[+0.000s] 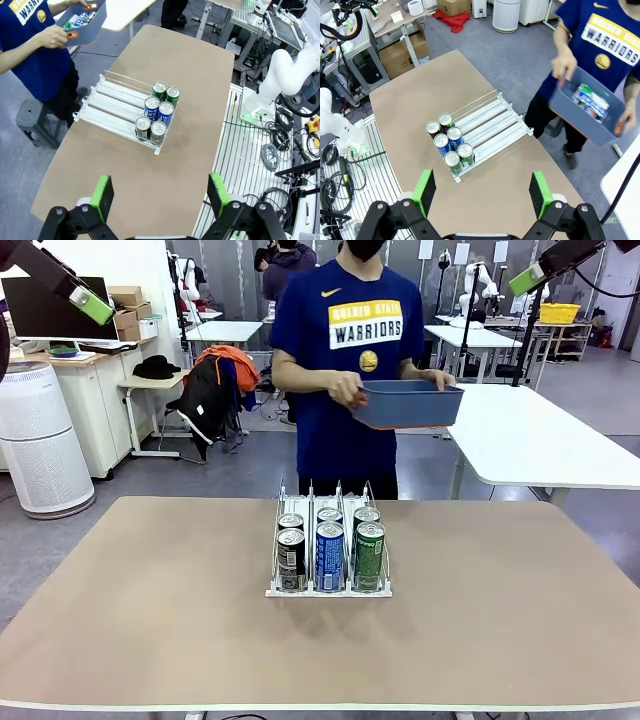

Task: Fill the beverage cans into the dispenser.
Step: Pick up the Sprite handed by the human.

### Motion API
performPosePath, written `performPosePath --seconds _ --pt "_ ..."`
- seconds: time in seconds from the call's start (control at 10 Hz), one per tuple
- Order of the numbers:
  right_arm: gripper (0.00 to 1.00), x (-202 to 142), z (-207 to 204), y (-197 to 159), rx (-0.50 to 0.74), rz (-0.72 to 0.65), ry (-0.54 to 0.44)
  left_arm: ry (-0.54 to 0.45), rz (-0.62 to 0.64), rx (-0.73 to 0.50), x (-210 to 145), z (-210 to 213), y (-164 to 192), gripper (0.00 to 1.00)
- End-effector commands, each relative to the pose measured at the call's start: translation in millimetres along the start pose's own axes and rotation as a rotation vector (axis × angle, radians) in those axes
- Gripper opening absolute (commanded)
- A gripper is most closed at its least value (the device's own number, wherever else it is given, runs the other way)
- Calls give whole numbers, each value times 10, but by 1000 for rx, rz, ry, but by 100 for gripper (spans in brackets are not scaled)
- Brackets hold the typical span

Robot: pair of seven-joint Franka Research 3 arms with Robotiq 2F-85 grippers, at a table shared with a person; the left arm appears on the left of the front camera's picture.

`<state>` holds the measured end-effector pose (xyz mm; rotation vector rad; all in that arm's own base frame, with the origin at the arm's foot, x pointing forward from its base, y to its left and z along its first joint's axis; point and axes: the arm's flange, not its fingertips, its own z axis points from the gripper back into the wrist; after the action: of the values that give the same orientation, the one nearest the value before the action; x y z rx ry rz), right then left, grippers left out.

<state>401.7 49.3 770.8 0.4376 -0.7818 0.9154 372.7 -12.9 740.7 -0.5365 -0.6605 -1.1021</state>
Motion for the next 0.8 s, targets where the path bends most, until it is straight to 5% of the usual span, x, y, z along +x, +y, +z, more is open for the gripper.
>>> performPosePath --seconds 0.0,0.7 --pt "100 -7 -1 -4 3 5 1 -1 -1 1 0 6 -2 100" --pt "100 -7 -1 -4 3 5 1 -1 -1 1 0 6 -2 100"
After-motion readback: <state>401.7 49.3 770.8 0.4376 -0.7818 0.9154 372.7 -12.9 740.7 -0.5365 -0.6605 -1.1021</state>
